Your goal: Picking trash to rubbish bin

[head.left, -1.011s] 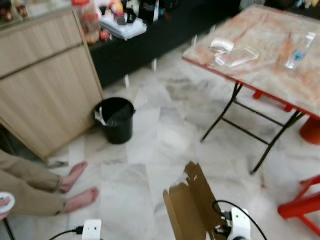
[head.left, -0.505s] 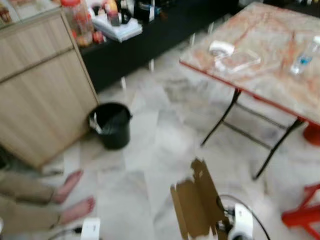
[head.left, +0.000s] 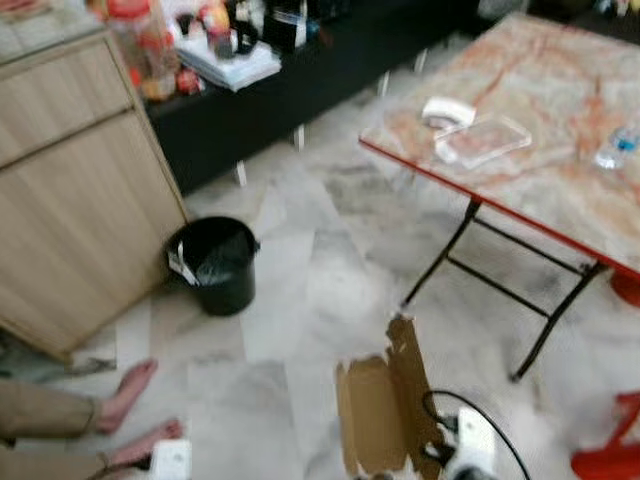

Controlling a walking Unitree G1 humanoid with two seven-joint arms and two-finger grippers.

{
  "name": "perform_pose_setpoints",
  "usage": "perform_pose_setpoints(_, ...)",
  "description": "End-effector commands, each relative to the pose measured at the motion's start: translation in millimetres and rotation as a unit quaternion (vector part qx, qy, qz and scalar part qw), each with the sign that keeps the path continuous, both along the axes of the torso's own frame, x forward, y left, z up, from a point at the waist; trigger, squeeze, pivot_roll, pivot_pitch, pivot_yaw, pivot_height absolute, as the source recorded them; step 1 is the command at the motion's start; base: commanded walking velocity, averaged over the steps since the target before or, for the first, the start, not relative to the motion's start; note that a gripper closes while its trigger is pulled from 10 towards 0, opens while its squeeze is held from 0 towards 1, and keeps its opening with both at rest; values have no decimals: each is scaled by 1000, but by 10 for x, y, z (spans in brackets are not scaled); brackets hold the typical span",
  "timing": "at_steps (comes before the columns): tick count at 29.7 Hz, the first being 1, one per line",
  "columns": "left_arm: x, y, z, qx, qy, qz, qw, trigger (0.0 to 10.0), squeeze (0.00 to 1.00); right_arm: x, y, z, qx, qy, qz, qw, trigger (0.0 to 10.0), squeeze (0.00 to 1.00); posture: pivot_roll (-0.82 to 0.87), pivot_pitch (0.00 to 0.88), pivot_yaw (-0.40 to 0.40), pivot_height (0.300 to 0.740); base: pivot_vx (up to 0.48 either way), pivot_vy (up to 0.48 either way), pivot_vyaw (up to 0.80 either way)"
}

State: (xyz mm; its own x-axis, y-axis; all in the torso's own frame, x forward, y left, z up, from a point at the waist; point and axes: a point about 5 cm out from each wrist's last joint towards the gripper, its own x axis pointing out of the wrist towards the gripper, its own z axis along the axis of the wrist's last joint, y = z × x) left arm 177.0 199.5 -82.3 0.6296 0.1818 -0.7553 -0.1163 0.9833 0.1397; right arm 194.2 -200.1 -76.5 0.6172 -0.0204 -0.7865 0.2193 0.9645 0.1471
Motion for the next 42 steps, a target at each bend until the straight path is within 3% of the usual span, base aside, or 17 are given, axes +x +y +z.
perform_pose_setpoints(1, -133, 109, -44, 8, 20, 9, 1000, 10000, 0, -8, 82, -17, 12, 2, 1, 1000, 10000, 0, 87, 210, -30, 740, 360, 0, 0)
perform_pose_setpoints(14, -129, 131, -37, 11, 17, 13, 1000, 10000, 0, -7, 70, -16, 9, 5, 2, 1000, 10000, 0, 90, 222, -29, 740, 364, 0, 0)
perform_pose_setpoints(34, -111, 161, -24, 14, 14, 21, 1000, 10000, 0, 33, 96, 1, 4, -1, 11, 1000, 10000, 0, 102, 239, -31, 740, 366, 0, 512)
perform_pose_setpoints(42, -116, 174, -23, 16, 14, 23, 1000, 10000, 0, 21, 75, -2, -5, 1, 11, 1000, 10000, 0, 107, 228, -33, 740, 361, 0, 0)
